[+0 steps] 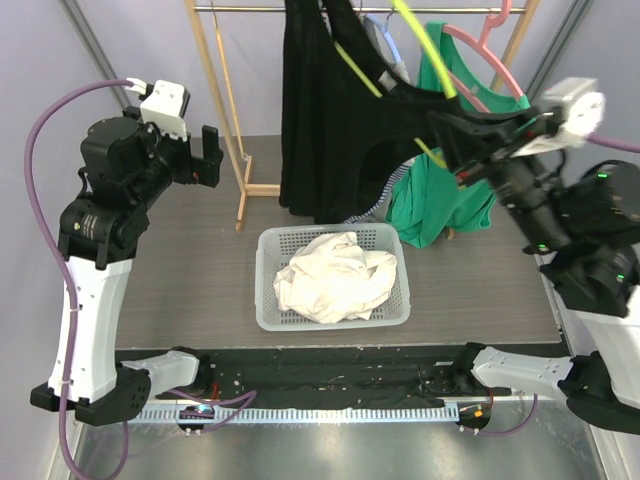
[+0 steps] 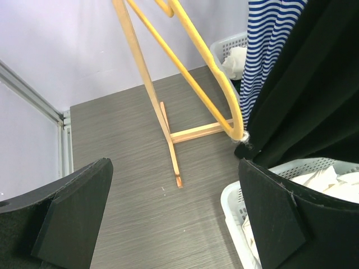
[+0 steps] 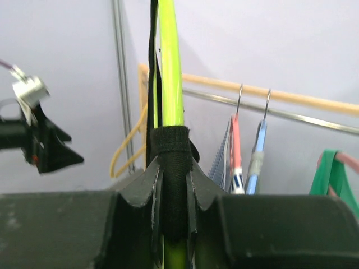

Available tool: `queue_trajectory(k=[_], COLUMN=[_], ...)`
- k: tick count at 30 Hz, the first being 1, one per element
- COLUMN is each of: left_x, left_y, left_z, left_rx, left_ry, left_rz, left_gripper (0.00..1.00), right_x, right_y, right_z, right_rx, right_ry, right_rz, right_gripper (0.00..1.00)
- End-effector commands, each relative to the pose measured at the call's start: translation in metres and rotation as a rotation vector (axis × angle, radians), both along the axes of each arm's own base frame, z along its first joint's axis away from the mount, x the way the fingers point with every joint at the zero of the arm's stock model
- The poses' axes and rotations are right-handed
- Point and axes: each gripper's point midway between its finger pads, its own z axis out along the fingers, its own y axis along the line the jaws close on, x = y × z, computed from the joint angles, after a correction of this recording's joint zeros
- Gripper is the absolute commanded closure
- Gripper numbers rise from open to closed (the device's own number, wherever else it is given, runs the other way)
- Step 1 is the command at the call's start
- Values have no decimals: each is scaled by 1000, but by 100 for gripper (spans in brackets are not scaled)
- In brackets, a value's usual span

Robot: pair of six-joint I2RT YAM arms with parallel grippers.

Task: Remove the tank top from the hanger
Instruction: Pick up the hanger from the clothesline.

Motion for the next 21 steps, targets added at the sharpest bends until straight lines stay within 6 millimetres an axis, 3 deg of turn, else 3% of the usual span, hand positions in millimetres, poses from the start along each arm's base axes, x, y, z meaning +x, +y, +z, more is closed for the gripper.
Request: queue_trajectory(k=[1, 5, 9, 12, 16, 21], left_x=[-7, -7, -8, -10, -16, -27], left_y=[0, 0, -1, -1, -7, -16], left_z=[17, 18, 16, 17, 12, 4], left_rx=[-23, -27, -28, -26, -32, -16], left_ry=[-53, -54, -50, -51, -35, -17], left_rz=[-11, -12, -16, -19, -61, -134], left_gripper=[0, 0, 0, 0, 0, 1], right_x=[-58, -71, -71, -65, -53, -53], right_y=[-47, -54, -50, -44, -33, -26], right_z=[82, 95, 88, 70, 33, 8], right_rx=[213, 238, 218, 191, 135, 78], right_ry=[-177, -195, -165, -116, -29, 30], right_rz=[74, 106, 121, 124, 118, 143], right_gripper=[99, 99, 99, 99, 99, 99])
